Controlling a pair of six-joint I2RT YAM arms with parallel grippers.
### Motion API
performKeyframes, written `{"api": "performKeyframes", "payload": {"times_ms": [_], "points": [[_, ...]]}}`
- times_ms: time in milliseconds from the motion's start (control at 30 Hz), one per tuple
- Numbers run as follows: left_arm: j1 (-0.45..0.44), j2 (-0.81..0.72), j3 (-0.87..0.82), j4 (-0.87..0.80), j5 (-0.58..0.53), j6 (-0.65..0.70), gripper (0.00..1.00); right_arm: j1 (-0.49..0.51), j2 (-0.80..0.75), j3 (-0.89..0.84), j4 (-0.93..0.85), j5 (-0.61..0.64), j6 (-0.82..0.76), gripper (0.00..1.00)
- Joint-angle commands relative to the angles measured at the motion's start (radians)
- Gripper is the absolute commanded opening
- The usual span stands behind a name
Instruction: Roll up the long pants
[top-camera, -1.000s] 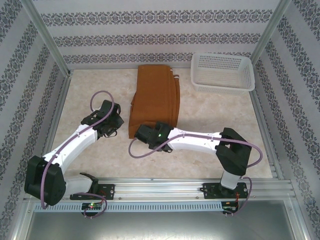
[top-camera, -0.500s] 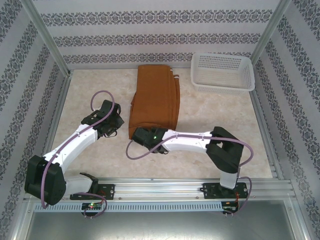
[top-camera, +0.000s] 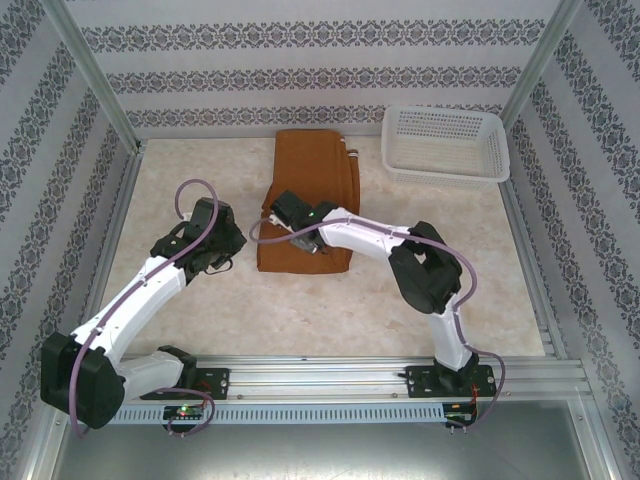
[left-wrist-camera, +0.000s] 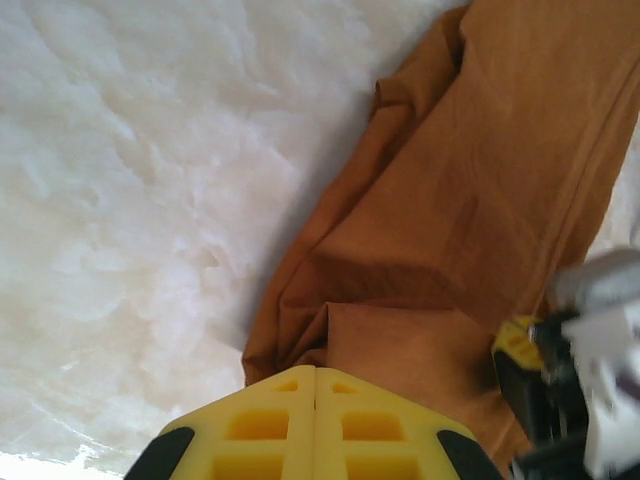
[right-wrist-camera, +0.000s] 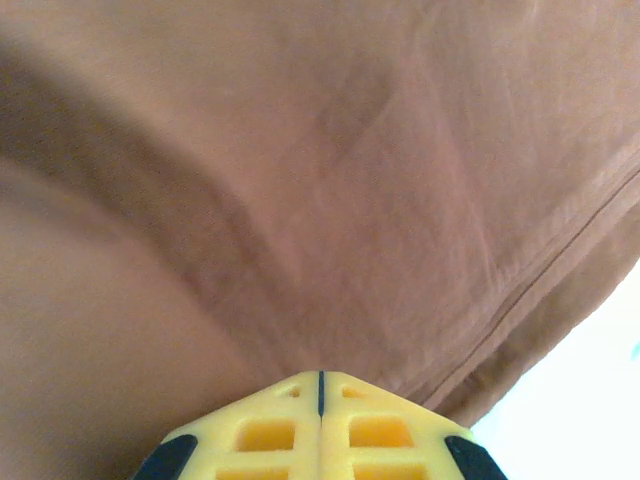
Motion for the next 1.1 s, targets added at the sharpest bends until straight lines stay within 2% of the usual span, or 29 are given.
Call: {"api": "performKeyframes", "payload": {"times_ms": [0, 367, 533, 667, 700, 767, 800, 833, 867, 933, 1067], "points": [[-0.03, 0.02, 0.004, 0.087, 0.09, -0.019, 0.0, -0.036, 0.074, 0.029, -0.068, -0.105, 0.045, 0.0], [-0.23, 0.341, 0.129, 0.294, 0.168, -0.053, 0.0, -0.102, 0.125, -0.026, -0.03, -0.202, 0.114, 0.0], [-0.244, 0.488, 0.175, 0.315, 0.117, -0.038, 0.0, -0.124, 0.113, -0.037, -0.021, -0.25, 0.153, 0.0], [-0.242, 0.57, 0.221, 0.224, -0.016, 0.003, 0.0, -0.135, 0.067, -0.046, -0.032, -0.264, 0.157, 0.01], [-0.243, 0.577, 0.223, 0.2, -0.057, 0.006, 0.0, -0.137, 0.052, -0.05, -0.036, -0.266, 0.156, 0.04], [-0.238, 0.579, 0.22, 0.161, -0.14, 0.003, 0.0, -0.147, 0.014, -0.061, -0.045, -0.264, 0.156, 0.15], [-0.237, 0.575, 0.218, 0.147, -0.164, 0.002, 0.0, -0.152, -0.004, -0.067, -0.047, -0.264, 0.156, 0.23], [-0.235, 0.573, 0.216, 0.129, -0.192, -0.001, 0.0, -0.16, -0.025, -0.072, -0.051, -0.266, 0.159, 0.36], [-0.234, 0.571, 0.213, 0.115, -0.215, -0.001, 0.0, -0.166, -0.046, -0.074, -0.057, -0.265, 0.161, 0.43], [-0.233, 0.572, 0.209, 0.097, -0.241, -0.006, 0.0, -0.178, -0.08, -0.071, -0.072, -0.263, 0.166, 0.49], [-0.232, 0.581, 0.187, 0.104, -0.239, -0.012, 0.0, -0.201, -0.134, -0.042, -0.108, -0.249, 0.169, 0.5]]}}
